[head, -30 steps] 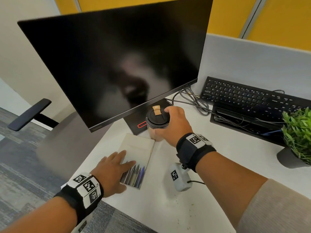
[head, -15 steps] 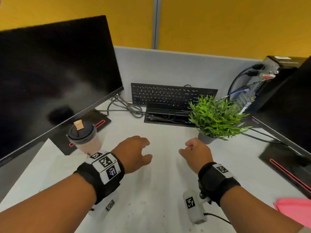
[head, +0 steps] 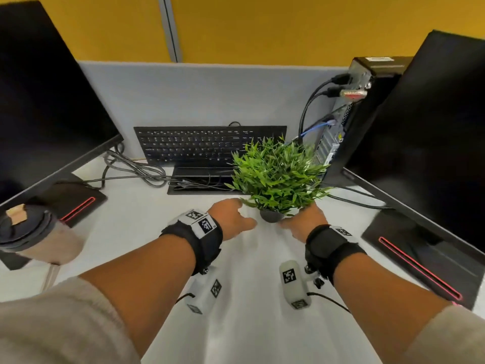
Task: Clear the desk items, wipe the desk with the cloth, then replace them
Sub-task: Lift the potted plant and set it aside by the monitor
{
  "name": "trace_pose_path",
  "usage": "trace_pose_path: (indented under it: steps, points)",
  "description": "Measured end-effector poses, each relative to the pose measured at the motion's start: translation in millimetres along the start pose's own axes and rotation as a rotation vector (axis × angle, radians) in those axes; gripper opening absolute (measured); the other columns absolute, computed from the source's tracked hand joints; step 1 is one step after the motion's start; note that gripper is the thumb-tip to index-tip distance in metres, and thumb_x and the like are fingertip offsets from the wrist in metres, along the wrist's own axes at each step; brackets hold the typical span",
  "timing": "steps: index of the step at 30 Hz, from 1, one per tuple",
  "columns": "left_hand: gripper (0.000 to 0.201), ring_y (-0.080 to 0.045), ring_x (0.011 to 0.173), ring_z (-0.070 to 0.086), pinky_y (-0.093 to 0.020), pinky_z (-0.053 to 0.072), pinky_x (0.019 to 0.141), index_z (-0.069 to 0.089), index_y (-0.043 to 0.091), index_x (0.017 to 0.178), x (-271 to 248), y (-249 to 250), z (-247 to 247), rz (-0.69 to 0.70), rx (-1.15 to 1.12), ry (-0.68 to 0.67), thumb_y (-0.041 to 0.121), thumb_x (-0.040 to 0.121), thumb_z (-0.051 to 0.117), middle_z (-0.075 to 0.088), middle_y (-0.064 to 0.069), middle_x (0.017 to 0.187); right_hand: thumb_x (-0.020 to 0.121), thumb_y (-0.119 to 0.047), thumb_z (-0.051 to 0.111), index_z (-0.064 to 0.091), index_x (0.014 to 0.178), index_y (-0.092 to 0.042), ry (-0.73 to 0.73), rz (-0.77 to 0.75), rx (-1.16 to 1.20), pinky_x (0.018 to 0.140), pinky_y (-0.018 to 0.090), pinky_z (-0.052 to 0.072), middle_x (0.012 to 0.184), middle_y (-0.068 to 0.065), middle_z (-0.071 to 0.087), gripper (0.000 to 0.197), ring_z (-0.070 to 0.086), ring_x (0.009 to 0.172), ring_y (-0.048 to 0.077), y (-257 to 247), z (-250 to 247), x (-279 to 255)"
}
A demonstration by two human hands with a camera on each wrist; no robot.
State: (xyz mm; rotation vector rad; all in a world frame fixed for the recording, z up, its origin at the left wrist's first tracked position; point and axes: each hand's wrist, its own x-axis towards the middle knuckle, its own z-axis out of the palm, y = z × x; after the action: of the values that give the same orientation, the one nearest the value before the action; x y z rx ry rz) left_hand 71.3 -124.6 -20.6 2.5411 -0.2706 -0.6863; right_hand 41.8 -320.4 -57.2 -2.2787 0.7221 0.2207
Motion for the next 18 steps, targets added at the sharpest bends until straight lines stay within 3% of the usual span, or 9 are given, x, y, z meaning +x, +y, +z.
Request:
trace_pose_path:
  steps: [3,5,6,8,10,12,13,15,18]
  points:
    - [0.048,-0.022,0.102,0.064,-0.036,0.052,0.091,0.064,0.023,0.113,16.2,9.6,3.0,0.038,-0.102,0.009,0.048,0.072,0.070,0.069,-0.004,0.113,0.063,-0.029,0.084,0.064,0.097,-0.012,-0.040,-0.103,-0.014,0.062,0.021,0.042,0.091,0.006,0.065,0.043,0.066,0.092,0.025,1.7,-2.1,11.9]
    - [0.048,-0.020,0.096,0.066,-0.040,0.055,0.088,0.067,0.028,0.104,26.7,11.4,7.2,0.079,-0.176,0.015,0.050,0.062,0.068,0.072,0.001,0.103,0.068,-0.028,0.082,0.068,0.102,-0.013,-0.075,-0.185,-0.020,0.061,0.013,0.041,0.096,0.007,0.068,0.041,0.065,0.092,0.021,4.4,-4.0,16.1]
    - [0.044,-0.018,0.093,0.065,-0.038,0.056,0.085,0.068,0.028,0.102,29.8,12.4,8.7,0.101,-0.200,0.014,0.046,0.062,0.070,0.072,0.004,0.097,0.068,-0.031,0.082,0.066,0.108,-0.012,-0.090,-0.200,-0.008,0.062,0.009,0.039,0.103,0.006,0.068,0.047,0.064,0.097,0.021,3.9,-5.5,16.0]
    - [0.032,-0.014,0.086,0.062,-0.029,0.053,0.076,0.068,0.023,0.101,33.4,16.2,11.1,0.145,-0.254,0.011,0.031,0.071,0.075,0.068,0.007,0.088,0.068,-0.035,0.082,0.062,0.117,-0.013,-0.112,-0.198,0.036,0.071,0.014,0.042,0.114,0.006,0.065,0.057,0.062,0.106,0.023,5.4,-5.9,19.2]
    - [0.031,-0.011,0.084,0.059,-0.024,0.048,0.073,0.068,0.019,0.106,35.4,17.9,12.9,0.175,-0.315,0.004,0.020,0.076,0.075,0.066,0.005,0.089,0.071,-0.031,0.079,0.063,0.116,-0.011,-0.124,-0.205,0.066,0.073,0.019,0.044,0.116,0.010,0.066,0.052,0.062,0.096,0.022,5.9,-6.5,19.5]
    - [0.032,-0.006,0.083,0.058,-0.017,0.049,0.075,0.067,0.018,0.109,33.5,19.3,15.0,0.201,-0.332,-0.013,0.018,0.078,0.074,0.065,0.007,0.093,0.077,-0.025,0.074,0.064,0.115,-0.007,-0.133,-0.224,0.063,0.068,0.017,0.042,0.116,0.015,0.066,0.044,0.058,0.089,0.017,5.4,-6.6,18.1]
    - [0.033,-0.005,0.085,0.059,-0.017,0.050,0.079,0.067,0.019,0.110,31.8,18.7,17.0,0.208,-0.339,-0.005,0.020,0.078,0.074,0.066,0.008,0.095,0.080,-0.028,0.072,0.064,0.117,-0.007,-0.127,-0.266,0.047,0.070,0.014,0.039,0.117,0.015,0.066,0.043,0.059,0.093,0.018,5.1,-5.2,17.1]
    - [0.038,-0.012,0.096,0.063,-0.029,0.052,0.091,0.067,0.022,0.111,26.2,18.1,18.2,0.212,-0.381,0.013,0.026,0.074,0.075,0.069,0.005,0.103,0.078,-0.047,0.066,0.064,0.120,-0.012,-0.122,-0.378,-0.019,0.079,0.010,0.029,0.121,0.010,0.066,0.055,0.058,0.110,0.024,-0.1,-4.2,9.1]
    - [0.038,-0.016,0.100,0.063,-0.027,0.051,0.090,0.068,0.019,0.111,13.4,13.8,19.7,0.197,-0.440,0.043,0.016,0.074,0.077,0.069,0.004,0.106,0.060,-0.077,0.060,0.063,0.122,-0.020,-0.124,-0.464,-0.039,0.086,0.009,0.027,0.126,0.002,0.064,0.084,0.054,0.119,0.022,-5.0,-2.9,-4.1]
